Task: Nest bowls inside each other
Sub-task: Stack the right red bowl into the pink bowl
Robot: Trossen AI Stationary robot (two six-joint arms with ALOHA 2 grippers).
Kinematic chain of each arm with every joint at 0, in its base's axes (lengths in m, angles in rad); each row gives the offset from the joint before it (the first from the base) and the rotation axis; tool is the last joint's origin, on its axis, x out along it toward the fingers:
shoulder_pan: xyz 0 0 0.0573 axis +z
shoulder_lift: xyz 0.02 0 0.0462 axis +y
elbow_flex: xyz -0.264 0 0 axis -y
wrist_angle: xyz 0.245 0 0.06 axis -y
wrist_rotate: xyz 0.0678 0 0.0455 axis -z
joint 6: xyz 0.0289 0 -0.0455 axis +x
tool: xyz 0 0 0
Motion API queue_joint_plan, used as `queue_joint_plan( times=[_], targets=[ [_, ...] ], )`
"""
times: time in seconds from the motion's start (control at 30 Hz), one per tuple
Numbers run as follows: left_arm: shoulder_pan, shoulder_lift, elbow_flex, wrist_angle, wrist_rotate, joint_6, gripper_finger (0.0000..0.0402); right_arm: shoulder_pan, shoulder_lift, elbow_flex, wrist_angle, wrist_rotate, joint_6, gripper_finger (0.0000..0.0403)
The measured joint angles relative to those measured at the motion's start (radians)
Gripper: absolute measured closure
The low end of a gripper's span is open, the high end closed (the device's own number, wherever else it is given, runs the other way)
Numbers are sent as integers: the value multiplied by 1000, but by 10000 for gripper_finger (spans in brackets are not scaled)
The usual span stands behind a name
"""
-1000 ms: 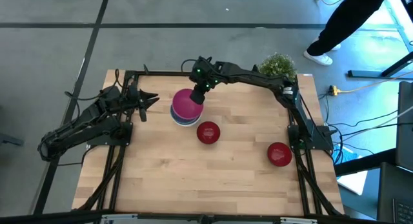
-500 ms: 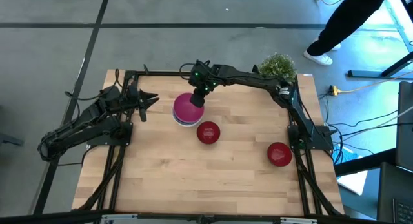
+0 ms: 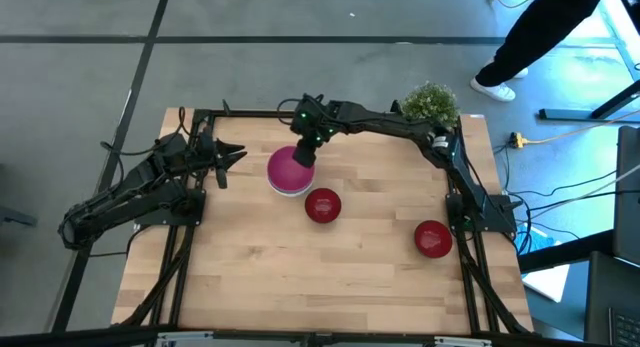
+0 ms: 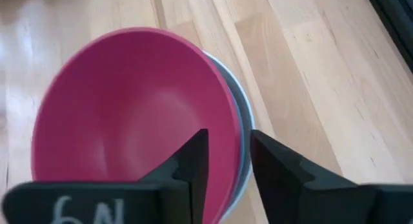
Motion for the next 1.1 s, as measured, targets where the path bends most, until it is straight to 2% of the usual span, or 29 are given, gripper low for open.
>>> queue_joint_plan(
  times=[0.2,0.43,0.57,0.87,1.1],
  targets=[
    [0,0,0,0,0,0,317,11,-2,63,-21,0,-41,267],
    [0,0,0,-2,0,0,317,11,-3,253,-192,3,-120,264],
    [0,0,0,-6,0,0,317,11,-4,317,-251,44,-154,264],
    [0,0,1,-22,1,-8,317,10,-43,310,-262,37,-178,264],
    [0,0,1,-30,0,-10,317,0,-65,308,-364,37,-205,264]
  ],
)
